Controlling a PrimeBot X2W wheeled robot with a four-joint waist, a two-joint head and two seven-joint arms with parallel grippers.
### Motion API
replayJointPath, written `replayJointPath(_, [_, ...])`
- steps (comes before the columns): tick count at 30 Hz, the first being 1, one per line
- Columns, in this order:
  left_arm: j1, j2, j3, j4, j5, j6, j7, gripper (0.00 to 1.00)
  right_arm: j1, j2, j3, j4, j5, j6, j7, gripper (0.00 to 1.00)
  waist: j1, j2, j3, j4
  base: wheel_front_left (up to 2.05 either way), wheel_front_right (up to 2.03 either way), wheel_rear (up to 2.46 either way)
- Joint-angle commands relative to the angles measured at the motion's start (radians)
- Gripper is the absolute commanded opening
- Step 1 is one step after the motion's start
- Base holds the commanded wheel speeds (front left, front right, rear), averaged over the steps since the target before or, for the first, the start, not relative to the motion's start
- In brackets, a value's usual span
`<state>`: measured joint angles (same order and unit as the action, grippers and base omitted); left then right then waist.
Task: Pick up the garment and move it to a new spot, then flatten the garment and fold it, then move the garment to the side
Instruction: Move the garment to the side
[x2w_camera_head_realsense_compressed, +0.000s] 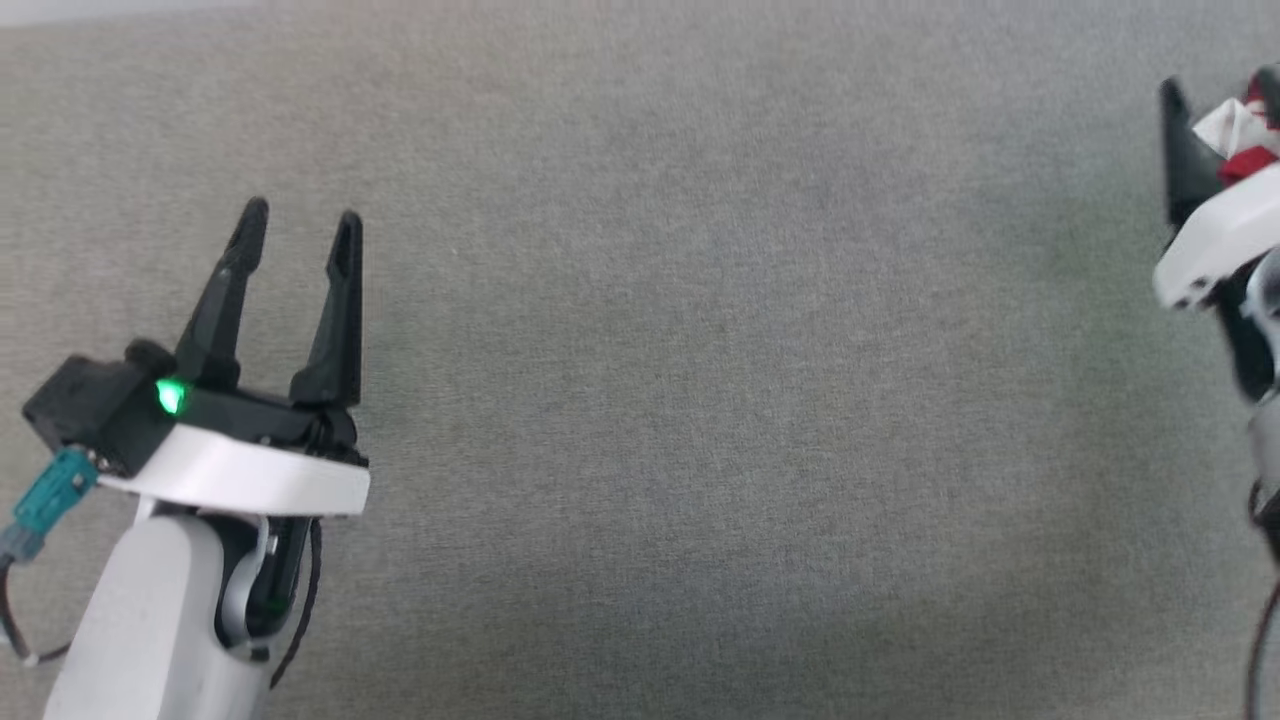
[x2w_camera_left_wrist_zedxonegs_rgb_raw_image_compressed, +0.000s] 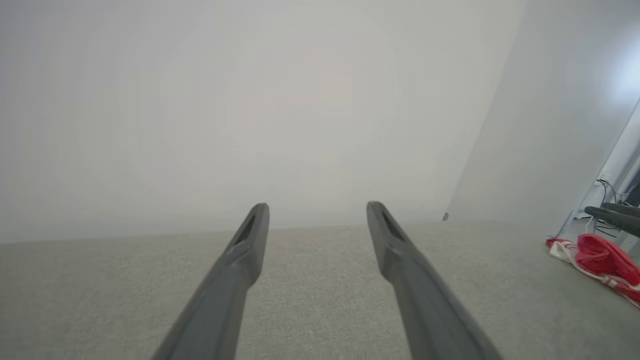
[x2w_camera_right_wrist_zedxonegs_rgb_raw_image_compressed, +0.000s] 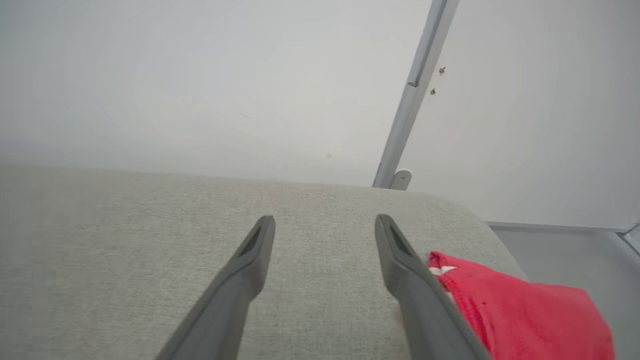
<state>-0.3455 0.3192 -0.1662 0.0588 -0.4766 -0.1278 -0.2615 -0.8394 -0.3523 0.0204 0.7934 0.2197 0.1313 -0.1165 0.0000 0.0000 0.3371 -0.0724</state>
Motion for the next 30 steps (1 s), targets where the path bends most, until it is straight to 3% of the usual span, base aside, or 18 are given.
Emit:
replayJointPath(1, [0.03,-0.004,0.01,-0.01,0.014,-0.003,-0.004,1.0,0.036,0.006,0.007,-0.028,0.024,-0.001,-0.024,1.0,0.0,0.0,-0.024,0.011,0.0,0.0,0.0])
replayJointPath(16, [0.27,-0.059,0.181,-0.036,0.091,-0.003,-0.004,1.0,0.359,0.074,0.018,-0.256,0.14,-0.001,-0.126,1.0,0.0,0.0,-0.156,0.059,0.0,0.0,0.0])
replayJointPath(30, [0.465,-0.098,0.255,-0.043,0.098,-0.003,-0.004,1.0,0.644,0.138,-0.035,-0.384,0.136,-0.001,-0.148,1.0,0.0,0.0,-0.286,0.083,0.0,0.0,0.0])
